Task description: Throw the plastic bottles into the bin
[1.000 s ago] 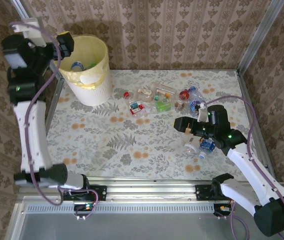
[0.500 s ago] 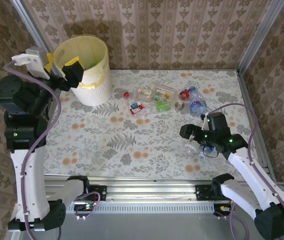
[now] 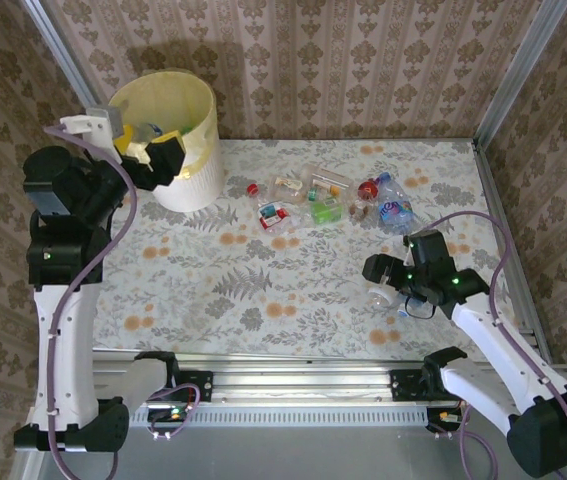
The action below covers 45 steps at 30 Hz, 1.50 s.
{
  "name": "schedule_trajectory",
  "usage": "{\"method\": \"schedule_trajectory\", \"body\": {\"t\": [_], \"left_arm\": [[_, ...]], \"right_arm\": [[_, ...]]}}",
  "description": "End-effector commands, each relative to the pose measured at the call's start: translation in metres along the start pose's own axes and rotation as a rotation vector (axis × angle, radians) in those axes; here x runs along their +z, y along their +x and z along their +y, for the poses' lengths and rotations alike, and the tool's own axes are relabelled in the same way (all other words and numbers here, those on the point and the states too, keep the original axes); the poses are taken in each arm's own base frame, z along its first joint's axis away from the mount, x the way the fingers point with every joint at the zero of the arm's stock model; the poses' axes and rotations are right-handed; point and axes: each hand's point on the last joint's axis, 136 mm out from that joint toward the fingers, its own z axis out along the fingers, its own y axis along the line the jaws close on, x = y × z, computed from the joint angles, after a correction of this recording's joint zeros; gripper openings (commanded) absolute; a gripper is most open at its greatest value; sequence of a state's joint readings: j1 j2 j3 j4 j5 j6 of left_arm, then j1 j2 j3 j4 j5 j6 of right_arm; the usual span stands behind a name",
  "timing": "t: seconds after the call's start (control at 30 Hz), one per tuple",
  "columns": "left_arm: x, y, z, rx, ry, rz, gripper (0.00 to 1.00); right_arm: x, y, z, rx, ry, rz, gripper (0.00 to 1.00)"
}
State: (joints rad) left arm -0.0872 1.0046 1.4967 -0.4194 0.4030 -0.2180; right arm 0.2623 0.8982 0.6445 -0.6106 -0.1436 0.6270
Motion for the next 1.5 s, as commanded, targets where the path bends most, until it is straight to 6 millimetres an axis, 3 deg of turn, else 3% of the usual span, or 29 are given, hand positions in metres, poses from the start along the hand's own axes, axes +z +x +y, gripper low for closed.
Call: {"method": "schedule_trajectory", "body": {"t": [0.0, 0.9, 1.47], "left_arm": [[-0.009, -0.008, -0.020, -0.003, 0.080, -0.040, 1.00], [0.019, 0.033, -0.052, -0.038, 0.191, 0.041, 1.00], [0.027, 0.050, -0.055, -0.051, 0.191, 0.073, 1.00]], "right_arm": [[0.005, 0.001, -0.016, 0.025, 0.077, -0.006, 1.00], [0.049, 0.004, -0.033, 0.028, 0.166, 0.048, 0.92], [0.077, 0.012, -0.031, 0.005, 0.185, 0.098, 0.85]]}}
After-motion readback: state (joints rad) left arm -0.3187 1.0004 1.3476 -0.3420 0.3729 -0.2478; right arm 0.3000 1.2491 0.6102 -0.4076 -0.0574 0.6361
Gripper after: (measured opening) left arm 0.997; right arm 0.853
